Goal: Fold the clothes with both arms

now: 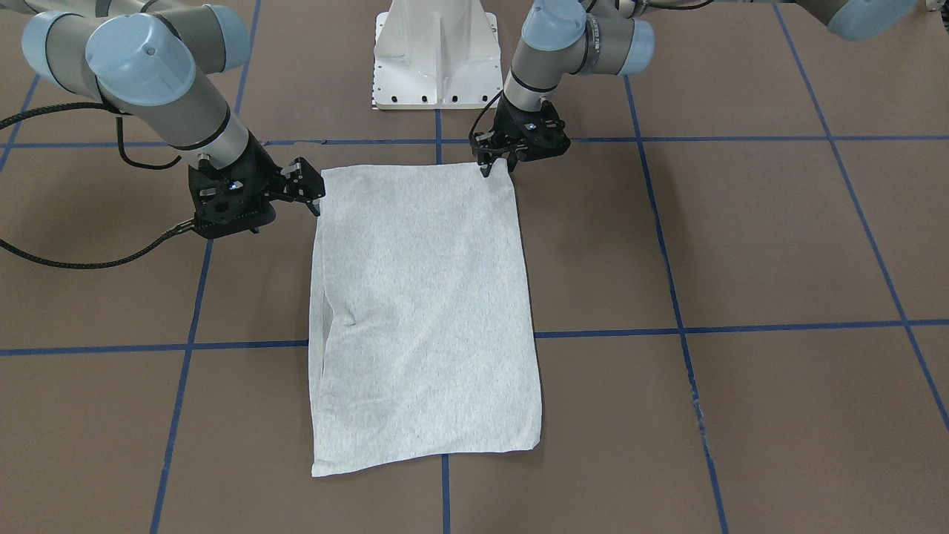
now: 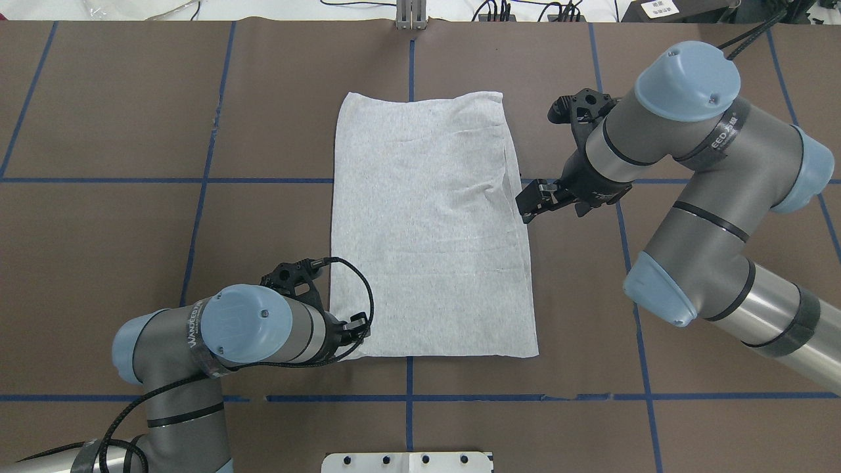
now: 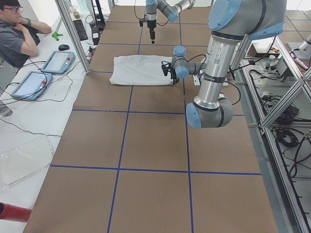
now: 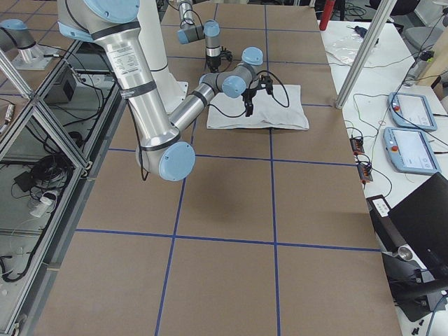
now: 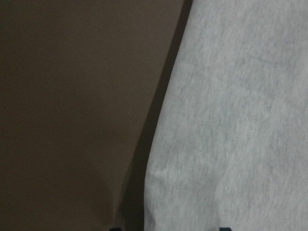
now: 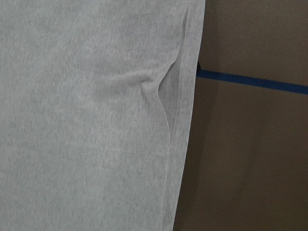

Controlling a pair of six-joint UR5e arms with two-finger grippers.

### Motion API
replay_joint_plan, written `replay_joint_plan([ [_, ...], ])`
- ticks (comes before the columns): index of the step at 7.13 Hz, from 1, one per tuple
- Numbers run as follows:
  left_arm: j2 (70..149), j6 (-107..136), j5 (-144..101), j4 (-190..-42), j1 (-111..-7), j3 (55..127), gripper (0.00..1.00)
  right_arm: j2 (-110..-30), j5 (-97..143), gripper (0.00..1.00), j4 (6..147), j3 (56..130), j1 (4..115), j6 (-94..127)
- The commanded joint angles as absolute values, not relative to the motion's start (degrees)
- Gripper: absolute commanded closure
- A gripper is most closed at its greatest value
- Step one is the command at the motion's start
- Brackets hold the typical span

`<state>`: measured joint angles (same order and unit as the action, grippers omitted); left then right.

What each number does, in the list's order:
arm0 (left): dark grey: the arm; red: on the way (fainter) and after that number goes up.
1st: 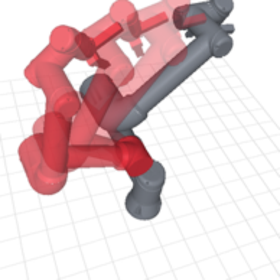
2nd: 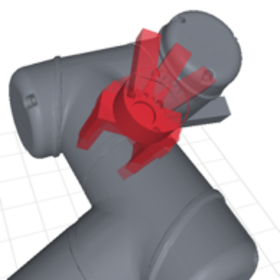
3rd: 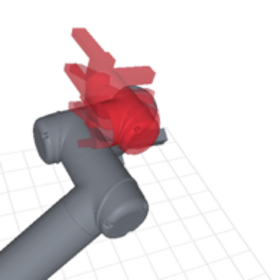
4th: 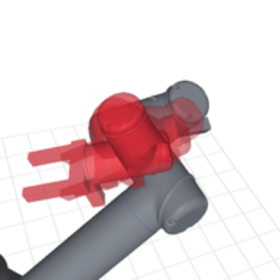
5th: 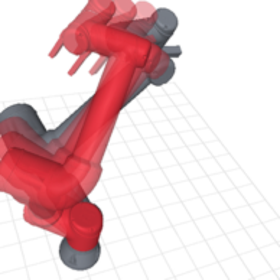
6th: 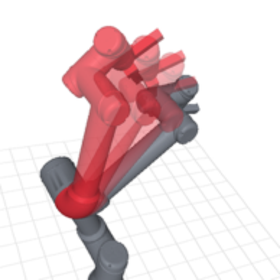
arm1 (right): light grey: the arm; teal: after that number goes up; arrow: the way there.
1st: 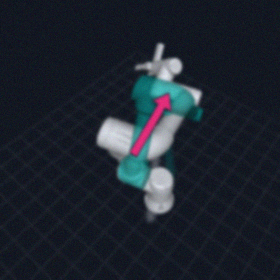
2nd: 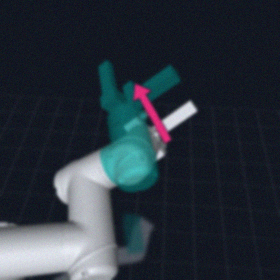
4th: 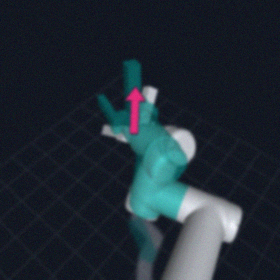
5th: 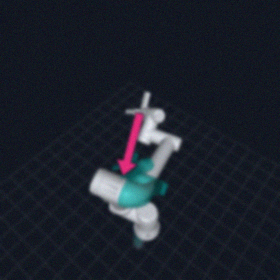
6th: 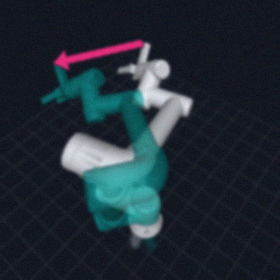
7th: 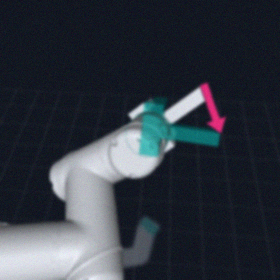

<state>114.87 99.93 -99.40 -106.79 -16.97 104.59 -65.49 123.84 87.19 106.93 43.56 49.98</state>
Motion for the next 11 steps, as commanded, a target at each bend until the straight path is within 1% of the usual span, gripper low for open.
replay_joint_plan([
  [1, 114.9, 99.9, -99.4, -106.9, -17.0, 104.6, 0.47, -65.6, 123.8, 0.00, 87.2, 106.9, 43.6, 49.9],
  [2, 114.9, 99.9, -99.4, -106.9, -17.0, 104.6, 0.47, -65.6, 123.8, 0.00, 87.2, 106.9, 43.6, 49.9],
  [3, 115.0, 99.9, -99.4, -106.8, -17.0, 104.6, 0.51, -65.6, 123.8, 0.00, 87.2, 107.0, 43.6, 50.0],
  [4, 115.2, 99.9, -99.4, -106.8, -17.0, 104.6, 0.81, -65.6, 123.8, 0.00, 87.2, 107.0, 43.6, 49.9],
  [5, 115.2, 99.8, -99.5, -106.8, -17.0, 104.7, 1.00, -65.6, 123.7, 0.00, 87.2, 107.0, 43.6, 50.0],
  [8, 115.4, 99.2, -99.7, -106.9, -17.0, 107.5, 1.00, -65.7, 123.7, 0.00, 87.2, 107.2, 42.7, 55.9],
  [9, 115.3, 99.2, -99.7, -106.9, -17.0, 107.8, 1.00, -65.6, 123.2, 0.00, 87.1, 107.2, 40.5, 61.6],
  [11, 115.4, 99.1, -99.9, -106.9, -17.0, 107.9, 1.00, -65.4, 117.5, 0.00, 87.1, 109.6, 33.9, 77.4],
])
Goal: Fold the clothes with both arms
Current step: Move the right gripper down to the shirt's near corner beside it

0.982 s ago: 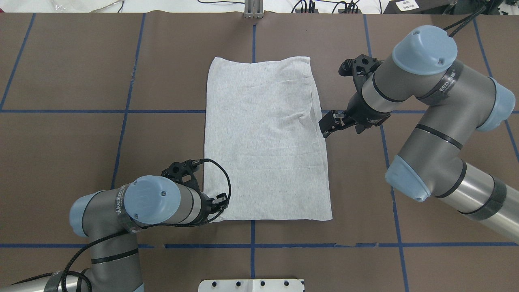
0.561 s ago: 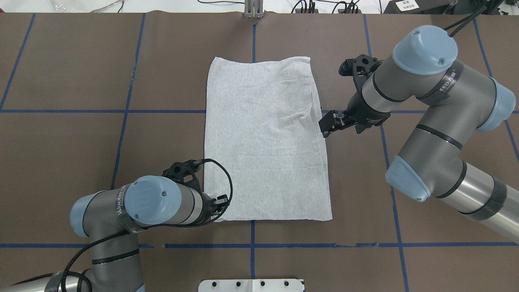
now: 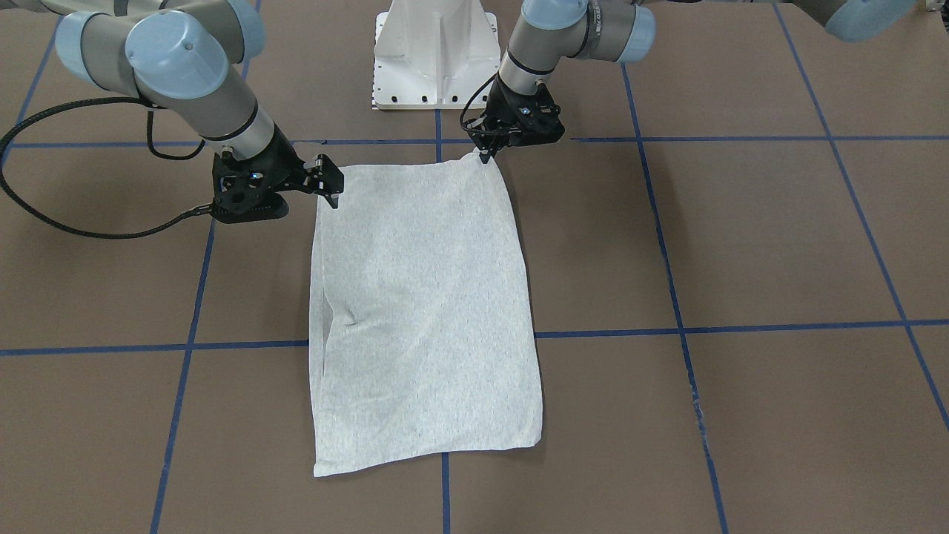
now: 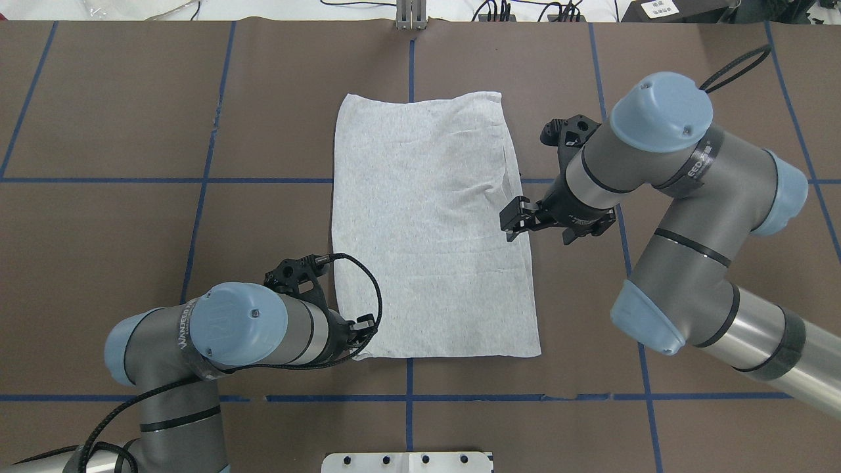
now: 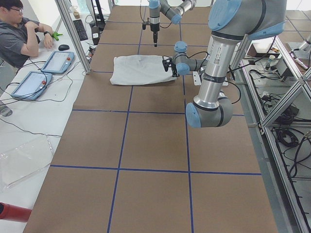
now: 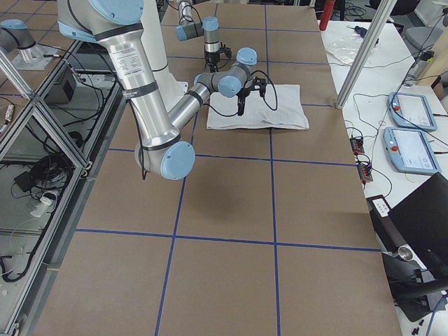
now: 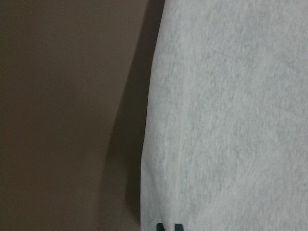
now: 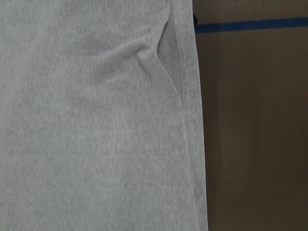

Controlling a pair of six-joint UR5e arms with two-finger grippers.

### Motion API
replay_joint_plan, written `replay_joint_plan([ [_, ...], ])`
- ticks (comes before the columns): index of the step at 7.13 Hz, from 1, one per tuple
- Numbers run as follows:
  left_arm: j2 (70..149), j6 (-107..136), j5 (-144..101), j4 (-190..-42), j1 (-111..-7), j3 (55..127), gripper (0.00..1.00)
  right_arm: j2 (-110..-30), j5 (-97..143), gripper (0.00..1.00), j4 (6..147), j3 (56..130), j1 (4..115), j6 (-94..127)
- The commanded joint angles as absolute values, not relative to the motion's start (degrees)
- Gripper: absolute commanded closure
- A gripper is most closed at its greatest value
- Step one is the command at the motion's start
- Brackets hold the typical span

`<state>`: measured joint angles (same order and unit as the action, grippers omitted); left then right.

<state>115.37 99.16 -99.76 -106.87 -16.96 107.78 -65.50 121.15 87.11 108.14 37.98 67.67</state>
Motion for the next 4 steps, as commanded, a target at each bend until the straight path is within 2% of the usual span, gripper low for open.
replay_joint_plan([
  [1, 115.4, 99.0, -99.9, -106.9, -17.0, 107.9, 1.00, -65.4, 114.0, 0.00, 87.1, 109.9, 30.3, 84.0],
  [4, 115.3, 98.8, -100.0, -107.0, -17.0, 107.8, 1.00, -66.2, 102.9, 0.00, 87.2, 110.5, 20.9, 102.4],
])
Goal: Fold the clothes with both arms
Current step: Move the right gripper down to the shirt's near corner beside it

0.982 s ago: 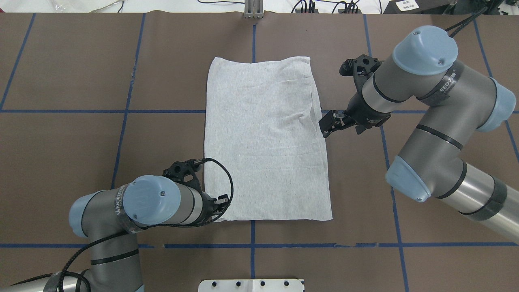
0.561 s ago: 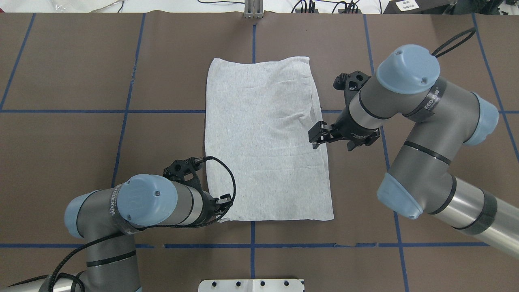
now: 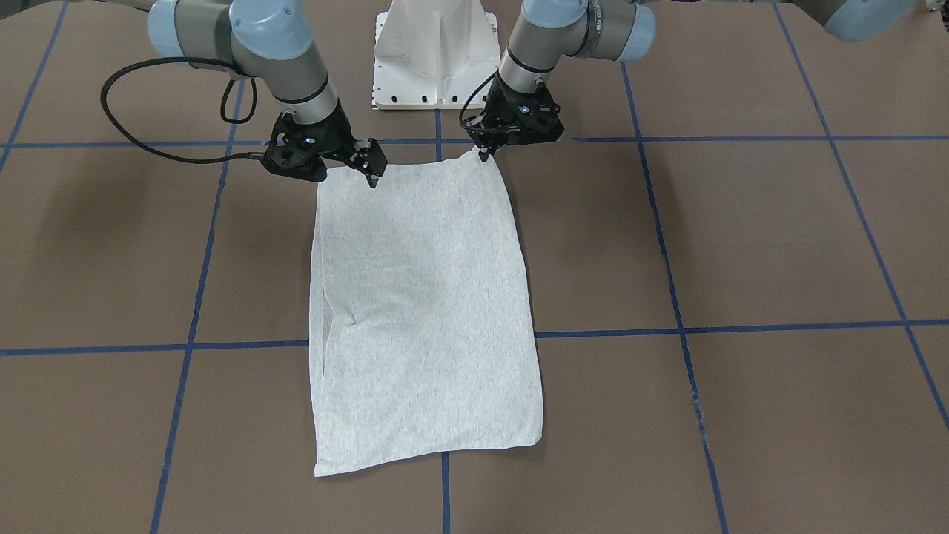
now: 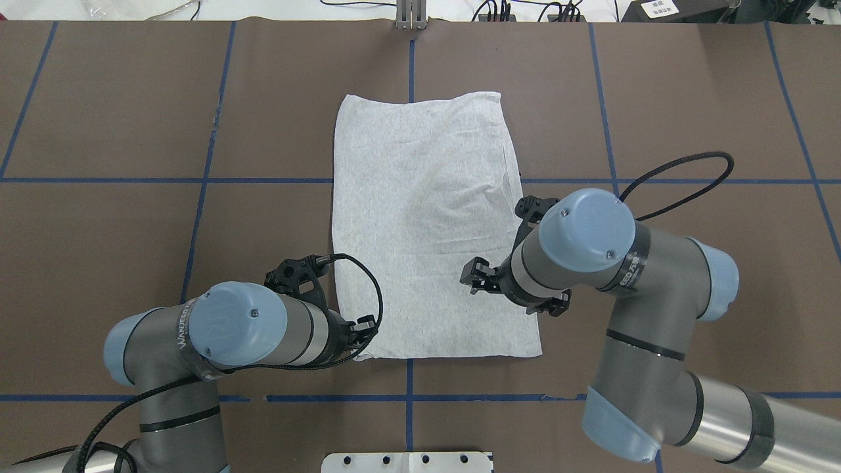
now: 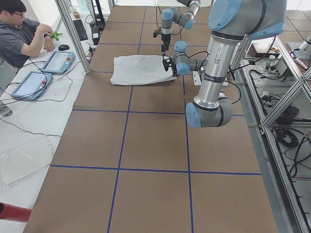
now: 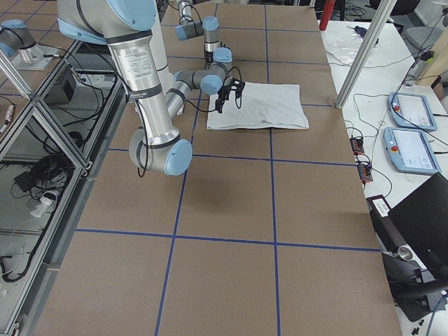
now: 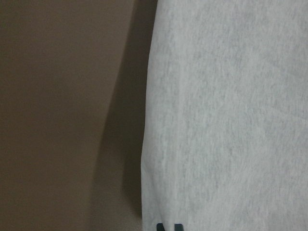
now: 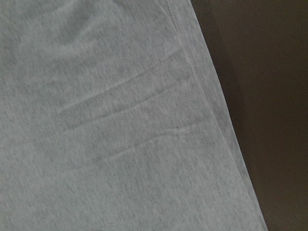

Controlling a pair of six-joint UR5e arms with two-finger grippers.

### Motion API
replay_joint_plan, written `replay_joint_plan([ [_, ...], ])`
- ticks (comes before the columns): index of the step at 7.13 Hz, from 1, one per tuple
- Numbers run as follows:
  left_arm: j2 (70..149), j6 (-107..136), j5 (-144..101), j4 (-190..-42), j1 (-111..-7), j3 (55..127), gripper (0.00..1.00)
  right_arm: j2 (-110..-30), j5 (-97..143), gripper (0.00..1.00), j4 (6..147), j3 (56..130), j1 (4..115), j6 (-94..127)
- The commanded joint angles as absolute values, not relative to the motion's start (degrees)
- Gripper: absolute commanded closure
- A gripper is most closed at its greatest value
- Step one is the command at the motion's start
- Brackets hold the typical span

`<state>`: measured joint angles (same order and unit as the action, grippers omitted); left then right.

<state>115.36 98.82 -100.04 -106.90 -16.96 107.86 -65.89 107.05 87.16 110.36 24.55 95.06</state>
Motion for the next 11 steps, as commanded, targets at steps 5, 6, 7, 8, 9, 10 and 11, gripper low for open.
replay_joint_plan([
  [5, 115.5, 98.9, -99.8, -107.0, -16.8, 107.8, 1.00, -66.4, 102.0, 0.00, 87.4, 107.2, 17.7, 112.5],
  [6, 115.4, 98.9, -99.7, -107.1, -17.0, 107.8, 1.00, -66.4, 102.0, 0.00, 87.4, 106.6, 17.7, 112.6],
  [7, 115.4, 98.9, -99.7, -107.1, -16.8, 107.8, 1.00, -66.5, 102.0, 0.00, 87.4, 106.5, 17.8, 112.6],
  [8, 115.4, 98.9, -99.7, -107.1, -16.8, 107.8, 1.00, -66.6, 102.0, 0.00, 87.4, 106.0, 17.8, 112.6],
  [9, 115.4, 98.9, -99.7, -107.1, -16.8, 107.8, 1.00, -66.6, 102.0, 0.00, 87.4, 106.0, 17.8, 112.6],
  [10, 115.4, 98.9, -99.7, -107.1, -16.8, 107.9, 1.00, -66.6, 102.0, 0.00, 87.3, 105.2, 17.7, 112.6],
  [11, 115.3, 98.9, -99.6, -107.1, -16.8, 107.9, 1.00, -66.6, 101.9, 0.00, 87.3, 104.9, 17.6, 112.5],
])
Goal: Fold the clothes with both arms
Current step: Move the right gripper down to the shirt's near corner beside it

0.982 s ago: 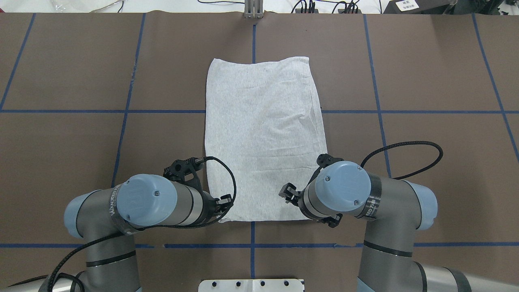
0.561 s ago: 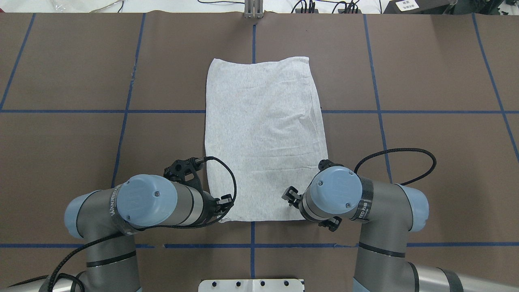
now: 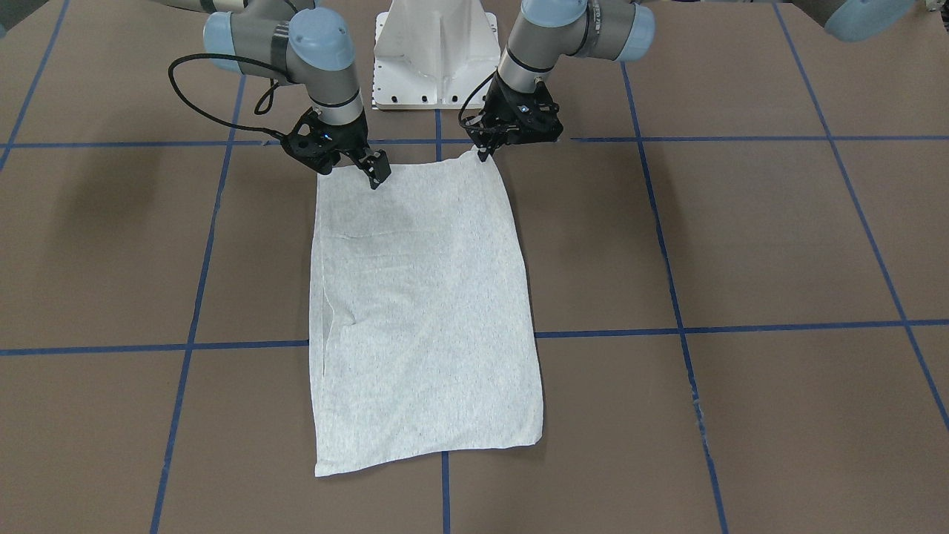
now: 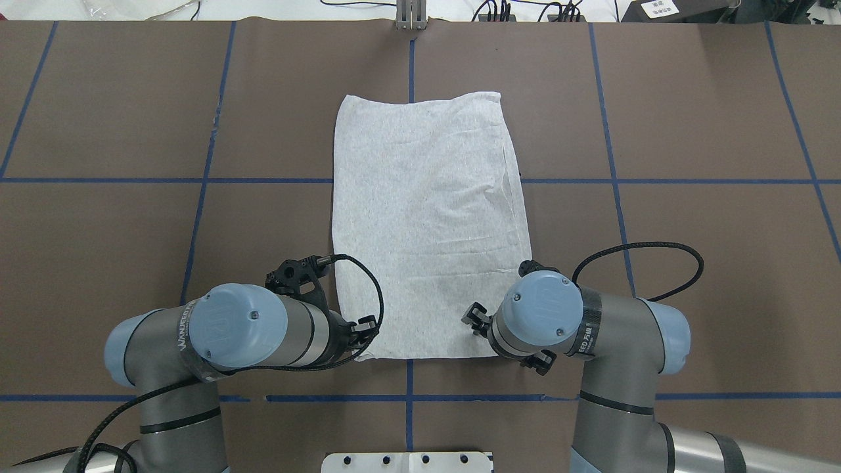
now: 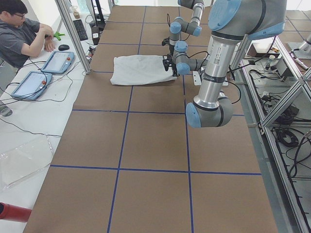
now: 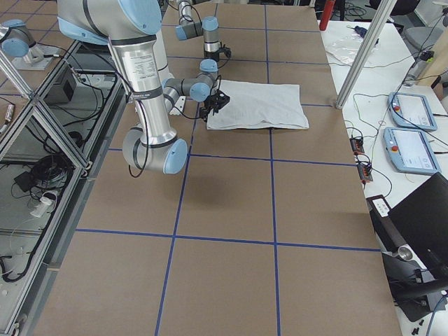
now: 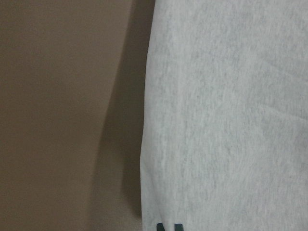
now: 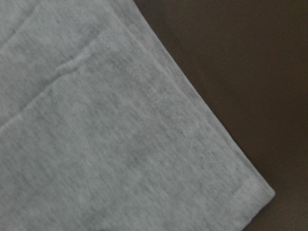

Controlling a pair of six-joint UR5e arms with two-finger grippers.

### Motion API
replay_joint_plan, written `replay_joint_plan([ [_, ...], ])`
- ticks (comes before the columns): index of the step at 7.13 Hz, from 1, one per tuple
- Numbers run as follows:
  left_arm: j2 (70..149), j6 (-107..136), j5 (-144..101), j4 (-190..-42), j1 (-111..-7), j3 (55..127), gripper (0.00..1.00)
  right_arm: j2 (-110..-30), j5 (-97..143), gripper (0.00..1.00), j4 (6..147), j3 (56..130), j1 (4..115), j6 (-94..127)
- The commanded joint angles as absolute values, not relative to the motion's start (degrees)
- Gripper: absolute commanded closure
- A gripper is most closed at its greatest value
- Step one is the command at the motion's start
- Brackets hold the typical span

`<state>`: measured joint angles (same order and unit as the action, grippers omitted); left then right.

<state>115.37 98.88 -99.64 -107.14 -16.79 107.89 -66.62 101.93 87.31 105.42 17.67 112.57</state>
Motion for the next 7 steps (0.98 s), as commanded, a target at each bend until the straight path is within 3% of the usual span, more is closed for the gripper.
replay_joint_plan([
  [1, 115.3, 98.9, -99.6, -107.1, -16.8, 107.9, 1.00, -66.6, 101.3, 0.00, 87.3, 104.9, 17.3, 112.5],
  [2, 115.3, 98.9, -99.6, -107.1, -17.0, 107.9, 1.00, -66.5, 101.2, 0.00, 87.3, 104.4, 17.2, 112.5],
  [3, 115.4, 99.0, -99.5, -107.1, -16.8, 108.0, 1.00, -66.4, 101.2, 0.09, 87.2, 104.5, 17.2, 112.6],
  [4, 115.3, 99.0, -99.5, -107.1, -16.8, 107.9, 1.00, -66.4, 101.2, 0.41, 87.2, 104.6, 17.2, 112.8],
  [5, 115.3, 98.9, -99.6, -107.1, -17.0, 107.9, 1.00, -66.0, 101.3, 0.66, 87.7, 104.5, 17.1, 112.6],
  [6, 115.1, 98.9, -99.6, -107.1, -16.8, 107.9, 1.00, -65.9, 101.4, 0.82, 87.9, 104.7, 17.0, 112.7],
  [7, 115.2, 99.0, -99.6, -107.1, -16.8, 107.9, 1.00, -65.8, 101.6, 0.89, 87.9, 104.9, 16.9, 112.6],
])
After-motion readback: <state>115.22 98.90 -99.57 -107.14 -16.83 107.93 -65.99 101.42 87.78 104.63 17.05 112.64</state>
